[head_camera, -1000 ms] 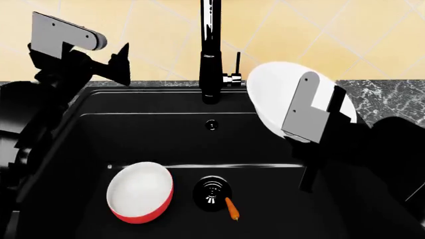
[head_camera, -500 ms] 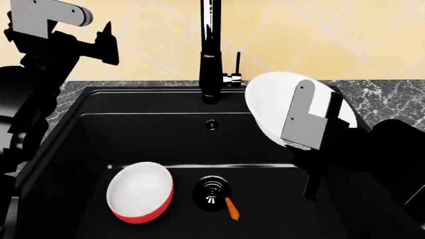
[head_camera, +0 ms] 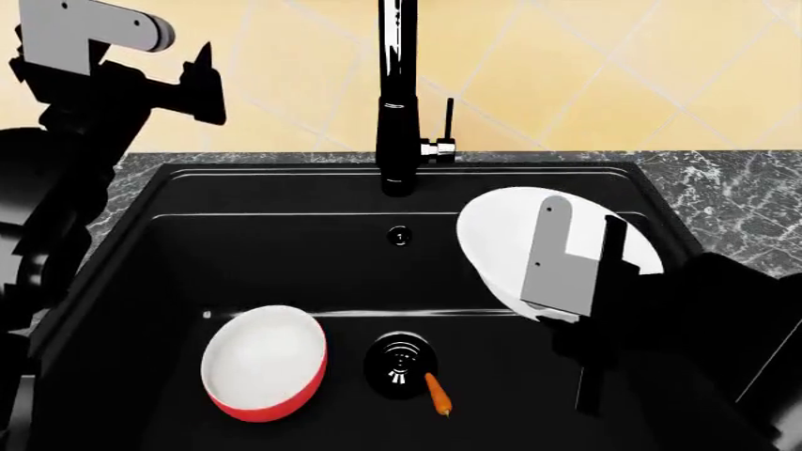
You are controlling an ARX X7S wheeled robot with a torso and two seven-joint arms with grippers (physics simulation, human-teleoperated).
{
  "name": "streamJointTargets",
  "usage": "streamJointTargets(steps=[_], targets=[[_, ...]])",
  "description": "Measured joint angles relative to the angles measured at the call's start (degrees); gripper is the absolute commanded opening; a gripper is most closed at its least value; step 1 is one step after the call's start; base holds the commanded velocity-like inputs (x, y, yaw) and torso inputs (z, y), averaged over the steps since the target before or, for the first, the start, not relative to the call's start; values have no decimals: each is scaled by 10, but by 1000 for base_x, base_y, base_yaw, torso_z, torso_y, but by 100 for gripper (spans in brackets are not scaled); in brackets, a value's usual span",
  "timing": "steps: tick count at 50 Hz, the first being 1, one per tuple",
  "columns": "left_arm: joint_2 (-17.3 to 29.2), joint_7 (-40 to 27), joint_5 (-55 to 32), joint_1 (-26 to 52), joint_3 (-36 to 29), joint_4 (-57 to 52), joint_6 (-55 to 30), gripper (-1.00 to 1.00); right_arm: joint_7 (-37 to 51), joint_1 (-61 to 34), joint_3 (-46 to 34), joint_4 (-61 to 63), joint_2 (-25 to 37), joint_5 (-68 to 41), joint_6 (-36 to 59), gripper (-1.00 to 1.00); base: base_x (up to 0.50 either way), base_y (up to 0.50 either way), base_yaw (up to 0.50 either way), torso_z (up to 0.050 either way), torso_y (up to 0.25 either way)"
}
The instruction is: Pick the bowl and bowl and place them in the sink. Then turn on the water.
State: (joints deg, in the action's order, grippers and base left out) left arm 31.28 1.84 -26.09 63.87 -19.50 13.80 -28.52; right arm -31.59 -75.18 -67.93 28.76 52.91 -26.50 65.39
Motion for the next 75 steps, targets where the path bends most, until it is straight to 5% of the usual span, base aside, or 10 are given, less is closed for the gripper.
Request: streamJointTargets(steps=[75], targets=[[18, 7, -15, -21, 9, -13, 4, 100, -3, 104, -37, -191, -61, 1, -99, -100, 0, 0, 0, 0, 0]])
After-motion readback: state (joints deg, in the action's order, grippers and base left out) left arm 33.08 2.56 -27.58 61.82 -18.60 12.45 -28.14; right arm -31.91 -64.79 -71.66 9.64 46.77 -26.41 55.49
